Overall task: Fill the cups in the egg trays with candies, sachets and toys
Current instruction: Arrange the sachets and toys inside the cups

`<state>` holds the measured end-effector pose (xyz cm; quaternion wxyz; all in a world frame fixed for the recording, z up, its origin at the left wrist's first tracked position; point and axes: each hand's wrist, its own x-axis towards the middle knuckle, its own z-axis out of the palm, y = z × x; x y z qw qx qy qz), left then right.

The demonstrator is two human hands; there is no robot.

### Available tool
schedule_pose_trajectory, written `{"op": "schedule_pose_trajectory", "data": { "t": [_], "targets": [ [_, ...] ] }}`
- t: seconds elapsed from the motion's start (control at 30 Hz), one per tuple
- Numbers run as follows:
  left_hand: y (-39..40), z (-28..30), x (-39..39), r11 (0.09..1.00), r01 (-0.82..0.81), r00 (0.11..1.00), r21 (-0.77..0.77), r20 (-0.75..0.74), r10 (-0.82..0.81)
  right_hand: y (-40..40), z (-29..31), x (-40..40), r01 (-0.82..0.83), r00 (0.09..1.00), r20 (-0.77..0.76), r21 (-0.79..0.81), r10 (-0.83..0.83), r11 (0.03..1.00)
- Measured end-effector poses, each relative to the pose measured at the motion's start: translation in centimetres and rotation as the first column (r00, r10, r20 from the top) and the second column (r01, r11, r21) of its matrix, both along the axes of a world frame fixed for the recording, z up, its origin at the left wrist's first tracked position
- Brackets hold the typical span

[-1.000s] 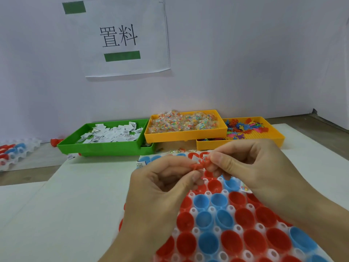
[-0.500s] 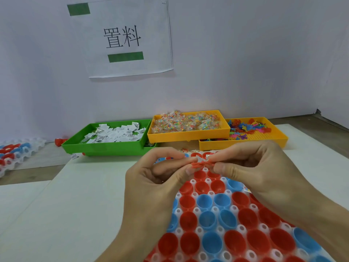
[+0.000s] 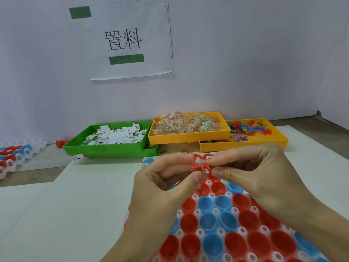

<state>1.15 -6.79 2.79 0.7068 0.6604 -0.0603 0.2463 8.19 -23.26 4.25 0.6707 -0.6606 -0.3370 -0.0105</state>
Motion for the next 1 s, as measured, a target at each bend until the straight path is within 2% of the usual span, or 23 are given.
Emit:
{"op": "schedule_pose_trajectory", "data": {
  "t": [0.1, 0.17, 0.23, 0.3, 0.37, 0.5, 0.57, 0.73, 0.87, 1.0],
  "targets": [
    [-0.1, -0.1, 0.0, 0.999, -0.044, 0.999, -0.018, 0.002, 0.044, 0.2, -0.2, -0.3, 0.026, 0.999, 0.040, -0.004, -0.026, 1.000],
    [-0.3, -0.2, 0.0, 0.997, -0.067, 0.998, -0.028, -0.003, 0.067, 0.3, -0.2, -0.7, 0.081, 0.985, 0.158, -0.062, -0.070, 0.995],
    [-0.4, -0.3, 0.0, 0.995, -0.091, 0.996, -0.030, -0.002, 0.091, 0.5, -0.5, -1.0, 0.186, 0.922, 0.368, -0.157, -0.118, 0.970],
    [-0.5, -0.3, 0.0, 0.994, -0.100, 0.995, -0.031, -0.005, 0.100, 0.7, -0.8, -1.1, 0.291, 0.822, 0.551, -0.194, -0.141, 0.937],
    [-0.5, -0.4, 0.1, 0.993, -0.112, 0.994, -0.024, -0.012, 0.112, 0.9, -1.1, -1.1, 0.322, 0.781, 0.606, -0.180, -0.153, 0.930],
    [-0.3, -0.5, 0.0, 0.992, -0.122, 0.992, 0.007, -0.018, 0.122, 1.0, -1.7, -0.9, 0.353, 0.778, 0.595, -0.148, -0.202, 0.924],
    [-0.3, -0.5, 0.0, 0.993, -0.118, 0.993, 0.018, -0.015, 0.119, 0.9, -1.8, -1.0, 0.369, 0.805, 0.548, -0.163, -0.227, 0.915],
    [-0.4, -0.5, 0.0, 0.994, -0.105, 0.994, 0.009, -0.015, 0.105, 0.9, -0.9, -1.5, 0.217, 0.956, 0.249, -0.240, -0.156, 0.946],
    [-0.5, -0.7, 0.0, 0.992, -0.110, 0.994, 0.067, -0.002, 0.110, 0.7, -0.4, -1.0, 0.173, 0.982, 0.124, -0.310, -0.141, 0.935],
    [-0.4, -0.8, -0.1, 0.984, -0.098, 0.995, 0.147, 0.017, 0.097, 0.5, -0.1, -0.7, 0.056, 0.997, -0.039, -0.341, -0.074, 0.938]
  ]
}}
